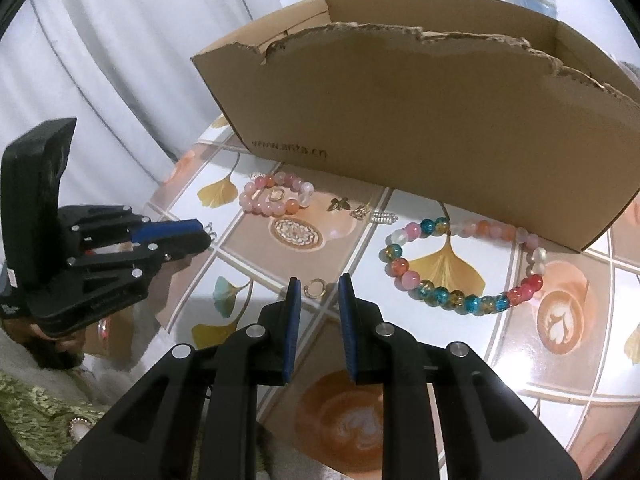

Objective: Organize jewelry
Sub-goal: 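Position the open right gripper over the gold ring while the left gripper approaches a gold charm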

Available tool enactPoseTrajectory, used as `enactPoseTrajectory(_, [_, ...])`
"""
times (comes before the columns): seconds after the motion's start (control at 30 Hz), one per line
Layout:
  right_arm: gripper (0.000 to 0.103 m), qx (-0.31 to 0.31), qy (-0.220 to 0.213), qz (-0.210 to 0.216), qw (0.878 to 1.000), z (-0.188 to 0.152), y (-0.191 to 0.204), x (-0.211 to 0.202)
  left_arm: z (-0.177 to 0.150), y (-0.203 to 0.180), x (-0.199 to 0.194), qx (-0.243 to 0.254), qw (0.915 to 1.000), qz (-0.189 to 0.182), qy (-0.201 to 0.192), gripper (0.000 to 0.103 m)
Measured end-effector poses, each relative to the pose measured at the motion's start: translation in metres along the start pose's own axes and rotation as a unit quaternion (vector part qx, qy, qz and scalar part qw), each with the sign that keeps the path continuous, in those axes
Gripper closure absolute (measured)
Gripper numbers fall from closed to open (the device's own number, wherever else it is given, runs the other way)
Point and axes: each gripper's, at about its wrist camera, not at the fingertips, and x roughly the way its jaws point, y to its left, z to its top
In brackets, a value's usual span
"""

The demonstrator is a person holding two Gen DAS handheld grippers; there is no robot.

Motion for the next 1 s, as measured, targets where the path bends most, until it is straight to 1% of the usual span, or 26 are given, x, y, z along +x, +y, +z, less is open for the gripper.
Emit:
enactPoseTrajectory(0.2, [0.083,-0.028,0.007,-0.024,0.999,-0.001,0.009,0.007,0.0,-0.003,0.001,0.007,1.0,0.005,-0.001,0.092])
enactPoseTrajectory(0.57, [0.083,-0.075,0.005,-0.065,0.995,-0.001,0.02,0.011,0.0,-0.002,0.001,0.008,1.0,0.006,-0.001,0.092])
enactPoseTrajectory(0.8, [0.083,-0.074,0.009,-0.062,0.995,0.001,0.019,0.012,0.001,-0.003,0.0,0.007,1.0,0.005,0.005,0.091])
enactPoseTrajectory(0.9, [0.083,-0.072,0.008,-0.059,0.996,0.002,0.021,0.013,0.003,-0.002,0.0,0.003,0.9999,-0.003,0.01,0.085])
enactPoseTrajectory(0.97, [0.083,-0.07,0.003,-0.056,0.996,0.001,0.02,0.01,0.003,-0.002,0.0,0.001,0.9999,-0.002,0.013,0.072])
enactPoseTrajectory(1.0, [0.083,-0.069,0.002,-0.055,0.996,0.001,0.019,0.009,0.002,-0.003,0.0,0.001,0.9999,-0.001,0.014,0.07])
